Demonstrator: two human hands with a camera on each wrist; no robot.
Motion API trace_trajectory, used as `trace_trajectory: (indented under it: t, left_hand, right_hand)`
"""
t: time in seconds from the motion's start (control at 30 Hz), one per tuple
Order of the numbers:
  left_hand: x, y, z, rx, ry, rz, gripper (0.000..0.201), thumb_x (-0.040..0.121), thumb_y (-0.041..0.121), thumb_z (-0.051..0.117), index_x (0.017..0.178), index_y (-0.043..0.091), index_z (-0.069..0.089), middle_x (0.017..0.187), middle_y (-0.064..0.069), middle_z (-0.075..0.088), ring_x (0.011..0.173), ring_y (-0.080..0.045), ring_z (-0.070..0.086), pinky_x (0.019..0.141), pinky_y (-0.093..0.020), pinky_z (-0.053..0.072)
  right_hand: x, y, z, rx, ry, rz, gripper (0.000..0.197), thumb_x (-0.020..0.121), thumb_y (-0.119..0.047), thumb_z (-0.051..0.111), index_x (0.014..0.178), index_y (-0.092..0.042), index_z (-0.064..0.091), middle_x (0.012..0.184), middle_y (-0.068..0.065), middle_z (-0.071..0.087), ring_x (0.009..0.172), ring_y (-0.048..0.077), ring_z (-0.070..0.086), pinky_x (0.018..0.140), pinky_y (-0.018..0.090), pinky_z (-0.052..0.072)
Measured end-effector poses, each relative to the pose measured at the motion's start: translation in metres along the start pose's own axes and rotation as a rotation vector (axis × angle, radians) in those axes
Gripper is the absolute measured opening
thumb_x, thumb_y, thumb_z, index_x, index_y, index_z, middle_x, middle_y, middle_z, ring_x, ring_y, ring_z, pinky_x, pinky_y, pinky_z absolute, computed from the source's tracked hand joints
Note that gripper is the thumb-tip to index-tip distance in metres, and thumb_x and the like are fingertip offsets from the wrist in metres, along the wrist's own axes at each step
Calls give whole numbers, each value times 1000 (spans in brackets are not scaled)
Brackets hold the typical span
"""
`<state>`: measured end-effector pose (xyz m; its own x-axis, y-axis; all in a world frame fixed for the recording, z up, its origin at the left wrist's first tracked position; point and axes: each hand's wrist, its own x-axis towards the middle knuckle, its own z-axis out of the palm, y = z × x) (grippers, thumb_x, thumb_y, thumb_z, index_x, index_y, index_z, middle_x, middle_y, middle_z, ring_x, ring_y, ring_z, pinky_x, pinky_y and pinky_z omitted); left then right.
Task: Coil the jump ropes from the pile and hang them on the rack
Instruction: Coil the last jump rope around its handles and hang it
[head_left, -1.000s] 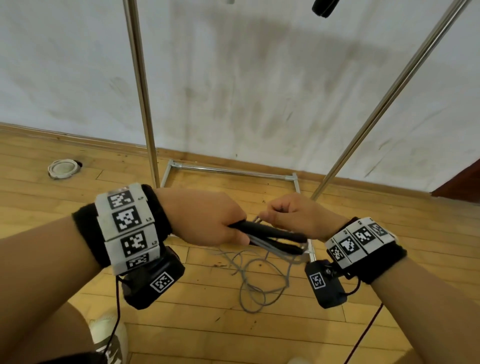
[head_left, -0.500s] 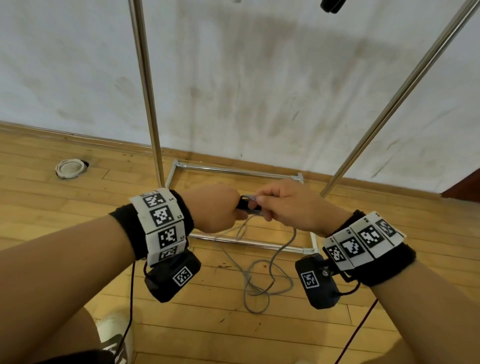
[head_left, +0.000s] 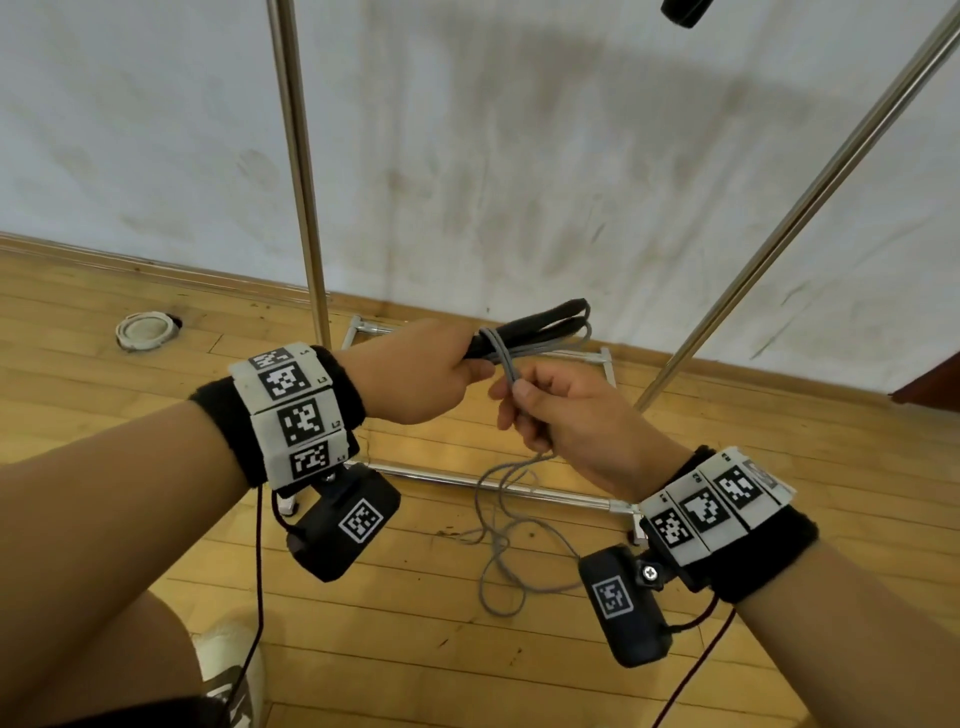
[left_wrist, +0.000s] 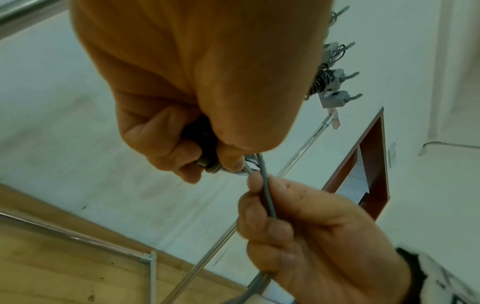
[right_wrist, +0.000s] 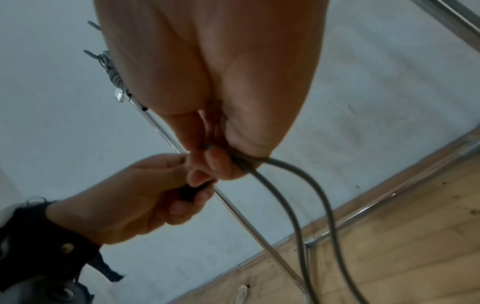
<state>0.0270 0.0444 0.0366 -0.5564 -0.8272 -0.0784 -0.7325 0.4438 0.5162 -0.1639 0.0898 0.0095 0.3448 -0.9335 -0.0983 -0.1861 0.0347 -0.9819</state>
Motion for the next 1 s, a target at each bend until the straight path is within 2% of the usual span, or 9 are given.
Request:
trace_trajectory:
  t: [0.17, 0.33, 0.43, 0.5, 0.6, 0.7, 0.77, 0.87, 1.0]
  left_hand:
    - [-8, 4, -1, -52, -40, 63, 19, 103, 33, 44, 86, 28, 52, 81, -1, 67, 64, -16, 60, 62, -36, 53]
    - [-17, 11, -6, -168, -9, 128, 25, 102, 30, 48, 78, 37, 49, 65, 14, 60, 52, 1, 53, 51, -12, 42]
    - [-23, 17, -6, -204, -39, 168, 23, 102, 28, 49, 80, 35, 50, 67, 9, 59, 52, -2, 52, 53, -16, 43]
    - [-26, 20, -8, -225, -70, 194, 21, 102, 27, 48, 82, 33, 51, 70, 4, 62, 56, -10, 54, 55, -24, 48]
    - [-32, 24, -10, -236, -149, 199, 18, 102, 28, 48, 86, 22, 55, 73, 1, 62, 61, -20, 55, 63, -39, 51]
    - [-37, 29, -11, -272, -260, 238, 17, 103, 27, 47, 91, 18, 56, 74, -2, 61, 63, -22, 54, 64, -39, 49]
    - [-40, 32, -12, -279, -342, 259, 16, 103, 26, 47, 92, 22, 57, 71, 3, 58, 62, -15, 52, 64, -33, 47]
    - [-43, 34, -9, -219, -446, 240, 18, 102, 26, 49, 91, 16, 59, 70, 5, 58, 60, -10, 51, 62, -23, 44]
    - [-45, 35, -2, -77, -586, 178, 22, 101, 30, 50, 92, 12, 59, 74, 3, 61, 63, -12, 52, 65, -28, 46]
  right_hand:
    - [-8, 9, -1, 49, -39, 25, 19, 99, -18, 56, 95, -11, 74, 72, 8, 68, 54, 12, 54, 50, 22, 44]
    - [-17, 10, -9, -163, 4, 46, 39, 87, -56, 56, 85, -24, 78, 61, 8, 66, 46, 12, 49, 50, 21, 43]
    - [-23, 14, -6, -210, -64, -43, 28, 95, -46, 52, 86, -34, 76, 75, 7, 69, 57, 14, 48, 60, 24, 44]
    - [-26, 17, -7, -214, -115, -82, 24, 101, -24, 52, 89, -24, 73, 81, 0, 69, 66, 12, 58, 67, 25, 47]
    - [-29, 20, -12, -214, -164, -80, 30, 98, -12, 56, 81, -31, 72, 84, 2, 70, 99, 25, 68, 73, 27, 55]
    - [-29, 23, -18, -269, -156, 26, 22, 94, -37, 59, 77, -38, 74, 87, 11, 71, 72, 16, 67, 71, 33, 55]
    - [-30, 30, -21, -443, -174, 127, 21, 98, -40, 53, 92, -39, 73, 74, -6, 69, 56, -1, 55, 63, 19, 49]
    - [-25, 30, -25, -504, -198, 246, 26, 102, -20, 47, 122, -12, 61, 78, -23, 59, 69, -11, 53, 70, 6, 41]
    - [-21, 16, -27, -584, -219, 64, 22, 94, -28, 61, 77, -14, 58, 66, -10, 53, 57, 0, 47, 59, 13, 39]
